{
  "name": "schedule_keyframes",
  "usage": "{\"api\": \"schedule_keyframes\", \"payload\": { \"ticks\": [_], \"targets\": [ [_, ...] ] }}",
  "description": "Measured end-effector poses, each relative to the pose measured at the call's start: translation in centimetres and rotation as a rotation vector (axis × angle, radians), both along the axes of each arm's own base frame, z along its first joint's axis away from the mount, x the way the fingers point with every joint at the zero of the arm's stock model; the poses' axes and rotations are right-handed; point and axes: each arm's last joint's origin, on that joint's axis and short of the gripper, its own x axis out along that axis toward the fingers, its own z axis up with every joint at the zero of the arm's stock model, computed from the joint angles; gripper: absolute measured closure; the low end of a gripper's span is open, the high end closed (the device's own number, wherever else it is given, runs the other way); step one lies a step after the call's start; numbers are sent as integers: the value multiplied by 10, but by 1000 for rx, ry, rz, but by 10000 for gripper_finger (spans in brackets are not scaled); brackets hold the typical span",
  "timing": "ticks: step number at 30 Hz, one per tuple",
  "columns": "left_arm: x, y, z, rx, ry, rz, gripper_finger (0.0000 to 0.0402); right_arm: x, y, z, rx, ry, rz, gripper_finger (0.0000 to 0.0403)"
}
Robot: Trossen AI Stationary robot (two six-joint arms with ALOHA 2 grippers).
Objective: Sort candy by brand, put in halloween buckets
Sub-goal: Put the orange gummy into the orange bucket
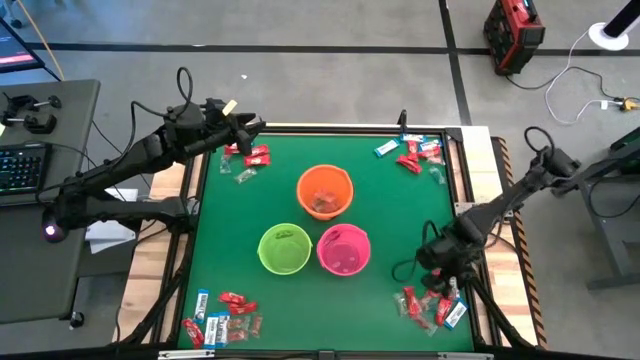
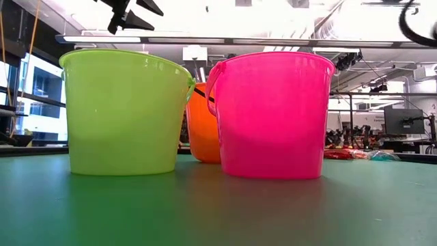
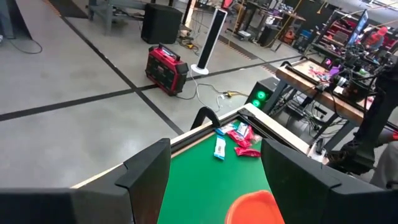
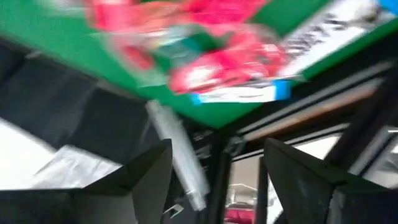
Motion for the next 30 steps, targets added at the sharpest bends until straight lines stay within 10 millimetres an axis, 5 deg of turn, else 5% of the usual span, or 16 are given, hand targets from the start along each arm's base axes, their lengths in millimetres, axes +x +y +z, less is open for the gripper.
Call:
{"api": "schedule_keyframes", "payload": {
  "ticks": [17, 25, 30],
  "targets": [
    [0, 0, 0, -1, -1, 0, 161, -5, 8, -45, -136, 48, 9, 161],
    [0, 0, 0, 0, -1, 6, 161, -1, 11, -60, -143, 59, 97, 238],
    [0, 0, 0, 1, 0, 7, 161, 3, 14, -51, -134, 11, 134, 341]
  ]
}}
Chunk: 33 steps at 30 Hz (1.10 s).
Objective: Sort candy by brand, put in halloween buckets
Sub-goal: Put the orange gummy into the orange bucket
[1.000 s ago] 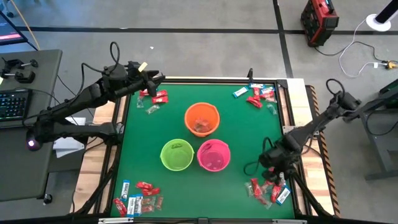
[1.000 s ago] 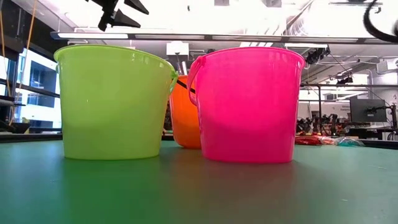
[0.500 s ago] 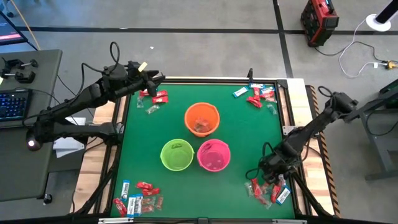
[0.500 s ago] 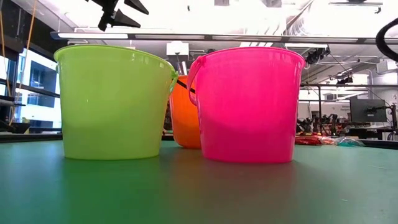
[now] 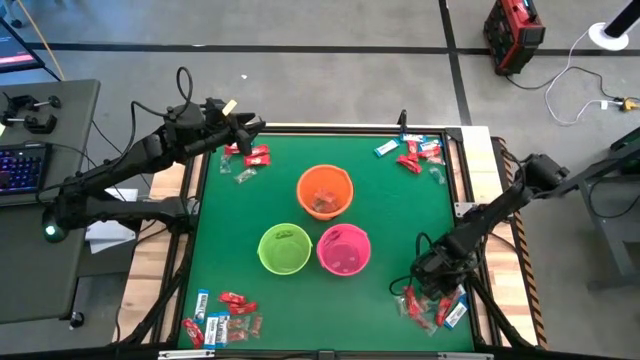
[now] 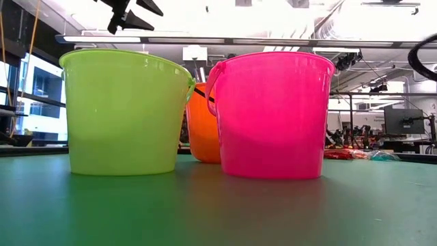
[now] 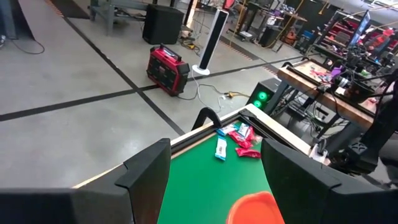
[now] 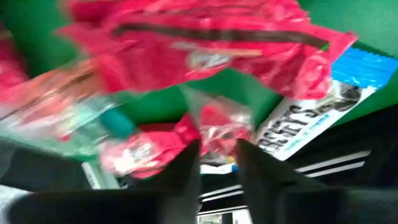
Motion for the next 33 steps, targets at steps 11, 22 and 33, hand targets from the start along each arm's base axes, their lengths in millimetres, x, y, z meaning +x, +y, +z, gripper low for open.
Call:
{"api": "schedule_keyframes", "payload": {
  "ticks": [11, 22, 33],
  "targets": [
    [0, 1, 0, 6, 3, 22, 161, 9, 4, 35, -77, -123, 13, 392],
    [0, 1, 0, 5, 4, 22, 161, -2, 2, 13, -102, -130, 30, 209],
    [-1, 0, -1, 2, 11, 23, 161, -6, -3, -1, -142, -119, -39, 201]
  ]
}}
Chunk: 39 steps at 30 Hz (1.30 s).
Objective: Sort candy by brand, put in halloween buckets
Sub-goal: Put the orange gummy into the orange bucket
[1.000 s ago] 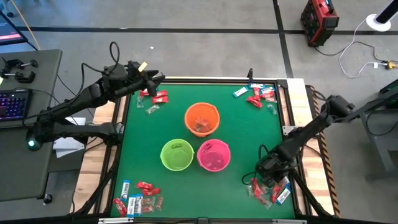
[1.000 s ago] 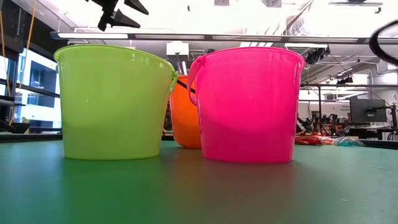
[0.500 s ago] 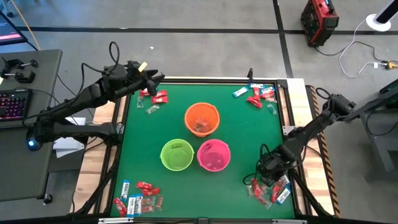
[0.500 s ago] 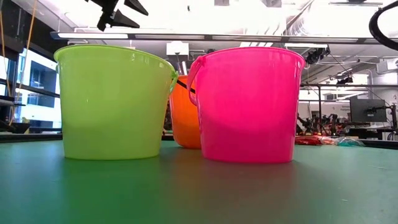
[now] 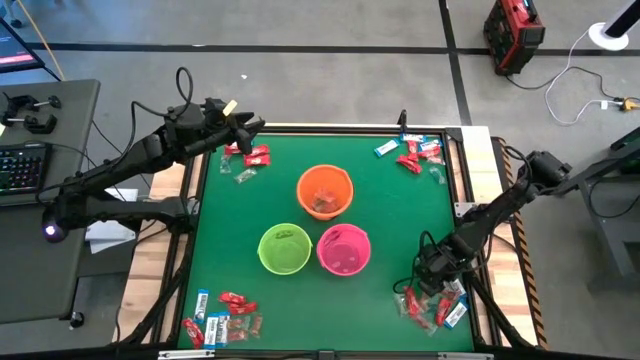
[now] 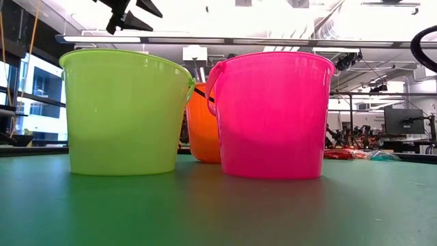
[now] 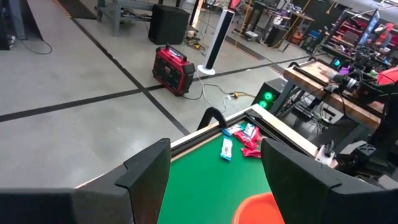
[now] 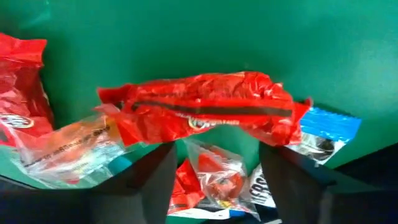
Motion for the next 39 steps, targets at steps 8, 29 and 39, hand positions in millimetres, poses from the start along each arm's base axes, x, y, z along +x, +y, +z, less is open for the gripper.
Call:
{"api": "schedule_keyframes", "payload": {
  "ticks": [8, 29, 39],
  "targets": [
    [0, 0, 0, 0, 0, 3, 161, 3, 4, 8, 64, 4, 67, 389],
    [2, -2, -1, -19, -2, -95, 161, 132, -118, 205, -760, -1114, 174, 400],
    [-6, -14, -9, -124, 66, -298, 161, 200, -165, 137, -664, -1002, 143, 305]
  ]
}}
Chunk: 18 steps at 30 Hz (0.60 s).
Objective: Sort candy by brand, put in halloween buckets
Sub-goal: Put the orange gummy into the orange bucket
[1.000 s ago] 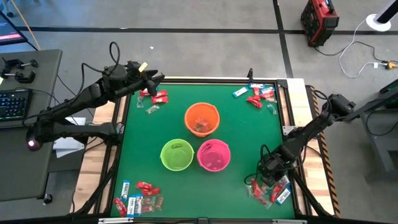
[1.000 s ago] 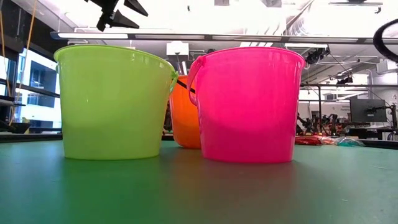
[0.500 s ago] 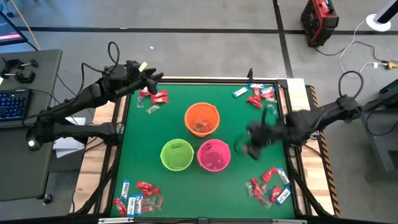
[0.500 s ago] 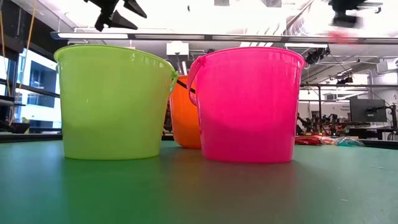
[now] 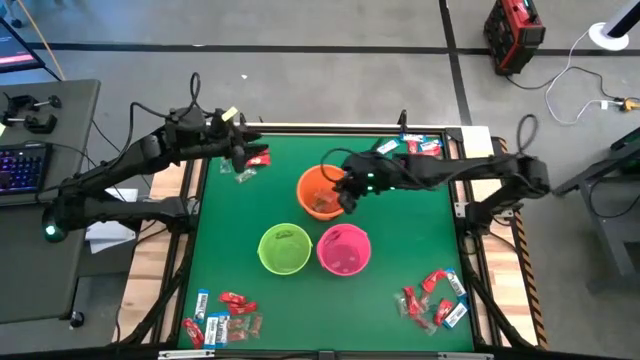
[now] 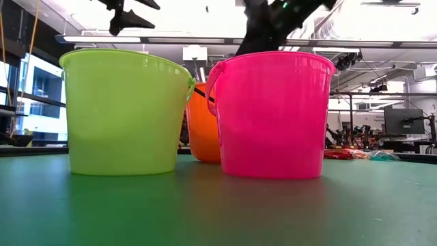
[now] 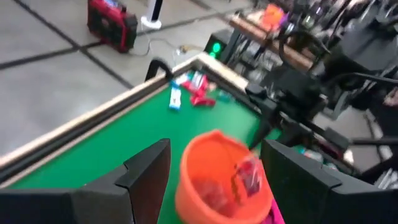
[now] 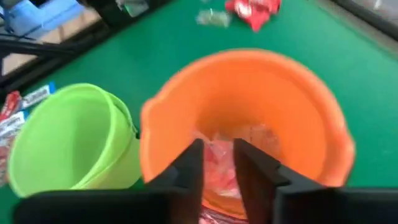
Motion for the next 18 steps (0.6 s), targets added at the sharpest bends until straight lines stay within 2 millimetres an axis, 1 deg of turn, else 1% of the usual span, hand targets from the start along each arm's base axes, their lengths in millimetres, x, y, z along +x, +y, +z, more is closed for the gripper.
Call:
{"api": "schedule_keyframes", "payload": {
  "ticks": [2, 4, 7, 9, 11, 13, 15, 18],
  "targets": [
    [-4, -2, -2, -4, 33, -4, 161, 5, -4, -11, 46, 29, -38, 269],
    [-8, -4, -3, -1, 55, -10, 161, 6, -7, -15, 77, 36, -75, 232],
    [-12, -6, -5, 16, 87, -23, 161, 6, -14, -12, 95, 7, -112, 183],
    [-12, -6, -5, 28, 93, -41, 161, 3, -19, -6, 106, -20, -133, 159],
    [-10, -8, -5, -1, 81, -104, 161, -3, -24, 6, 107, -73, -143, 145],
    [-6, -15, -9, -90, 90, -250, 161, -12, -27, 20, 91, -112, -145, 140],
    [-6, -30, -22, -230, 190, -429, 161, -23, -30, 30, 63, -122, -138, 140],
    [-12, -60, -38, -422, 405, -566, 161, -41, -32, 44, 19, -117, -122, 139]
  ]
}}
